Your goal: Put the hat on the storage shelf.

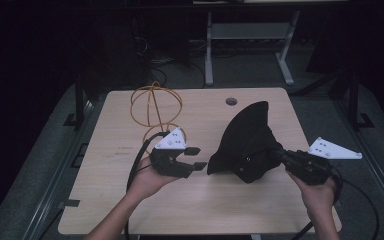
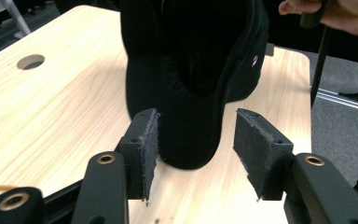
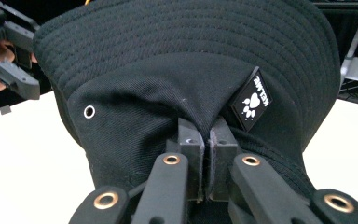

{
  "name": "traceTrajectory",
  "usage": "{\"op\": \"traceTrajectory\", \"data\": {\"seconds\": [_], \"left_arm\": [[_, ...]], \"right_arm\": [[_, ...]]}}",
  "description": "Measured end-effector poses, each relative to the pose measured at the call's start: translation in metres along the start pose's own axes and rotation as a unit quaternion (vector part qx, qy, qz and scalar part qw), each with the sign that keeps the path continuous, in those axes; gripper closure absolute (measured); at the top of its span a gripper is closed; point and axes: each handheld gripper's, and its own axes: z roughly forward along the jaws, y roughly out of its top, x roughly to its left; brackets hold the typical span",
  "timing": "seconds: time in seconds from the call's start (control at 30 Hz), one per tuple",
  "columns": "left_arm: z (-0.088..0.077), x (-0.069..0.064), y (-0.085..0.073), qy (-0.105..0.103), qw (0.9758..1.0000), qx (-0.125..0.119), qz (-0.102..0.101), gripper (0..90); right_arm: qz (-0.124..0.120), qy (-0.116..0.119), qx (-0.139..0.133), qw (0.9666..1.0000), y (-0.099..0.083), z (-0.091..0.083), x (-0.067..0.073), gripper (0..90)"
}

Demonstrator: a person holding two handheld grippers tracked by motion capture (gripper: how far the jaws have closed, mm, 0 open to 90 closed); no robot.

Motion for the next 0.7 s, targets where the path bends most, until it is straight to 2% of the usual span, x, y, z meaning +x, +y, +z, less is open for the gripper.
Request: {"op": "traceTrajectory", "data": {"seconds": [0.5, 0.7], "left_arm": [[-0.016, 0.006, -0.029, 0.023, 0.9997, 0.001, -0.003, 44.4], [-0.02, 0.01, -0.042, 0.025, 0.9996, -0.001, -0.014, 41.7]], "right_arm": [[0.0, 0.008, -0.002, 1.0, 0.033, 0.005, -0.002, 86.7], [0.003, 0.01, -0.001, 0.9999, 0.044, 0.007, -0.003, 86.7]]}}
